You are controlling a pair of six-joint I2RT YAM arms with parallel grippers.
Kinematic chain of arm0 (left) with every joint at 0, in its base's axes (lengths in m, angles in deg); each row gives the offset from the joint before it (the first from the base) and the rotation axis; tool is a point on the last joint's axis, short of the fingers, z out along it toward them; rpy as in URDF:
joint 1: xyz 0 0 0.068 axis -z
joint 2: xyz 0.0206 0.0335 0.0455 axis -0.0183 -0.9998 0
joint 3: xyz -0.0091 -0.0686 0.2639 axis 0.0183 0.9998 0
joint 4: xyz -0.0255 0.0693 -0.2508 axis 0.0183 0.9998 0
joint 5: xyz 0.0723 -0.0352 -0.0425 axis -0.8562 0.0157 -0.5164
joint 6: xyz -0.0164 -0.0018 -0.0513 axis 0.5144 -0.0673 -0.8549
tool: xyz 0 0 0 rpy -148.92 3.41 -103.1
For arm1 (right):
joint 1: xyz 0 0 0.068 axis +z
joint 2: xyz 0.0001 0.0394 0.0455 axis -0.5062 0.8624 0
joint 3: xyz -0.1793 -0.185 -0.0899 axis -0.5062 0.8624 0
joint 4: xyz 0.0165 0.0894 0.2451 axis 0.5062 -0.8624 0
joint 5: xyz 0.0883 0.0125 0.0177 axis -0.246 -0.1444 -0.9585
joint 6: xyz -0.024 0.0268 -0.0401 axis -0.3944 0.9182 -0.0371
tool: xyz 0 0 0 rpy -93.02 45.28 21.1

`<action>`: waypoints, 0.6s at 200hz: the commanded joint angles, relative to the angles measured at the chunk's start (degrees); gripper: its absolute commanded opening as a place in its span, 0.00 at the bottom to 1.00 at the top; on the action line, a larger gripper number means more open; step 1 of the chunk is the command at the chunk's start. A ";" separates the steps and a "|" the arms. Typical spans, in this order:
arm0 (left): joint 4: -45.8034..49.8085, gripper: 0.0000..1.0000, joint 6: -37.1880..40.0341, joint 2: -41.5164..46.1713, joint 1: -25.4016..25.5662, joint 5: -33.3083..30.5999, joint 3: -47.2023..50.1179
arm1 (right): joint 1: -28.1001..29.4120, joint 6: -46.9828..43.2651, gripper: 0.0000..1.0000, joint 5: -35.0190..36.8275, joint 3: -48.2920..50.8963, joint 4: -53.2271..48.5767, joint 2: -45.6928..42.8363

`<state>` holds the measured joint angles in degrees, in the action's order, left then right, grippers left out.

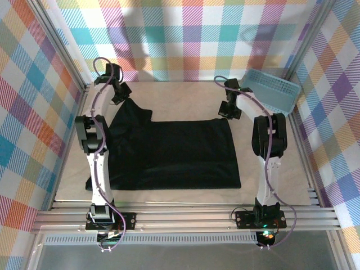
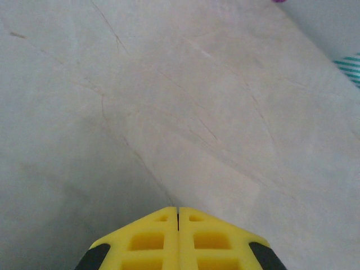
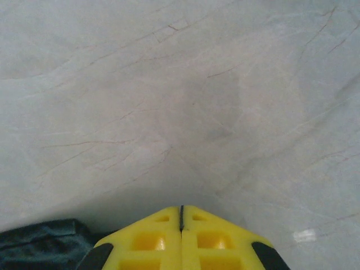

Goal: Fold and stack the t-shirts

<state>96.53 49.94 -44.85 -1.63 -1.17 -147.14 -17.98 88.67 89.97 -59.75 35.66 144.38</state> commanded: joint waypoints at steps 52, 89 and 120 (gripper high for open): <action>-3.26 0.00 -2.05 23.42 0.85 2.76 24.84 | 0.49 -2.33 0.00 -5.58 8.27 4.80 -8.87; -3.32 0.00 -4.61 35.76 0.94 2.64 37.98 | 0.91 -1.10 0.00 -6.04 16.80 6.85 -15.02; -1.07 0.00 -5.85 46.88 1.13 -0.78 48.47 | 0.93 -0.66 0.00 -4.13 24.86 7.66 -21.37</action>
<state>93.07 45.96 -6.18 -1.04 0.63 -104.48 -17.42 87.45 85.05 -39.43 42.27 128.63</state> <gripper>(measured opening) 0.060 0.044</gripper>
